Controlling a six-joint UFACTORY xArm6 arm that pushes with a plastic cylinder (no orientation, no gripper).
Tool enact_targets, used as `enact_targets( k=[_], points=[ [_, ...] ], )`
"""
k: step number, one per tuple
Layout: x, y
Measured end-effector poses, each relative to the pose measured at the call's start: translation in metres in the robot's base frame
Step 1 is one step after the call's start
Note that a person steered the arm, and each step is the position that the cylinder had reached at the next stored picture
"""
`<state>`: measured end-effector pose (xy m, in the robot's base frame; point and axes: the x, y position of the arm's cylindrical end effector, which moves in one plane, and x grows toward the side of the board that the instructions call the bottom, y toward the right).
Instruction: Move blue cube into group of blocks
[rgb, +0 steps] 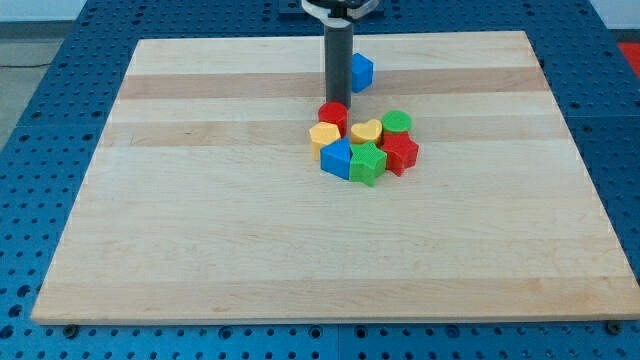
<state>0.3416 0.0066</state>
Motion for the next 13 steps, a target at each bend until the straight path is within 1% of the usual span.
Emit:
enact_targets(
  k=[2,3,4,5,6,7,10,12,13],
  points=[
    [0.002,0.0],
    [-0.009,-0.01],
    [-0.03,-0.044],
    [-0.057,-0.054],
    [-0.078,-0.025],
    [-0.08,0.007],
    [-0.077,0.058],
    [-0.069,0.071],
    [-0.054,0.071]
  ],
)
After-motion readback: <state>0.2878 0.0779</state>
